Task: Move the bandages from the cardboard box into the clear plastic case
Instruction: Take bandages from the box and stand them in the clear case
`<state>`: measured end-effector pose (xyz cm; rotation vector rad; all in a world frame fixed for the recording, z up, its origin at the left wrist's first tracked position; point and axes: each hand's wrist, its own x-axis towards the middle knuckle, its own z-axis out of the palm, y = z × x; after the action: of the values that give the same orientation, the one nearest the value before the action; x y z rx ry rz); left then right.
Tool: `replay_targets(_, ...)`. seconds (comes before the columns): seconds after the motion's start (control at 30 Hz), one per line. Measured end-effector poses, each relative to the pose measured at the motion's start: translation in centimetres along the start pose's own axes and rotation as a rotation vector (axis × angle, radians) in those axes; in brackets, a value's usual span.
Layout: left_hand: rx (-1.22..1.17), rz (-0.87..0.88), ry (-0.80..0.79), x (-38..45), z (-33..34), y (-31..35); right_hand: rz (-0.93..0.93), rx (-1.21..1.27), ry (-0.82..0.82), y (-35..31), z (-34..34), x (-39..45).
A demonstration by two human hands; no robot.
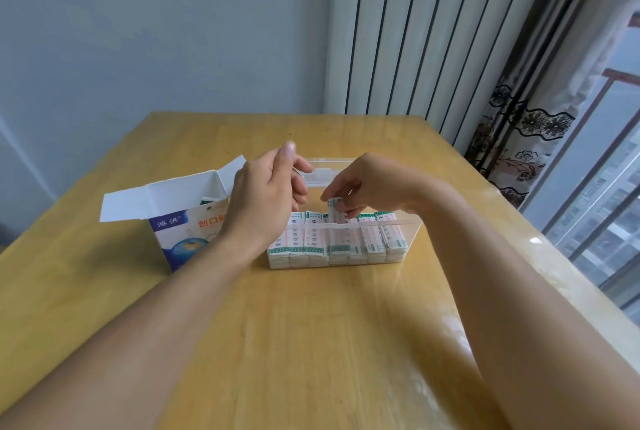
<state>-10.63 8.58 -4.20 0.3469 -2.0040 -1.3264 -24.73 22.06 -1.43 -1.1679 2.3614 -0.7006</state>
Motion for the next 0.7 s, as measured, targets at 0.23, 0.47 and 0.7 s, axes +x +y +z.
replay_targets(0.23,0.017,-0.021,-0.019,0.0,-0.1,0.1,-0.016,-0.186,0.048,-0.4,0.8,0.6)
replay_targets(0.47,0.024,-0.026,-0.02,0.0,-0.1,0.1,-0.015,-0.283,0.072,-1.0,1.4,0.7)
replay_targets(0.7,0.039,-0.027,-0.021,0.0,-0.2,0.3,0.004,-0.329,0.041,-0.9,2.0,1.2)
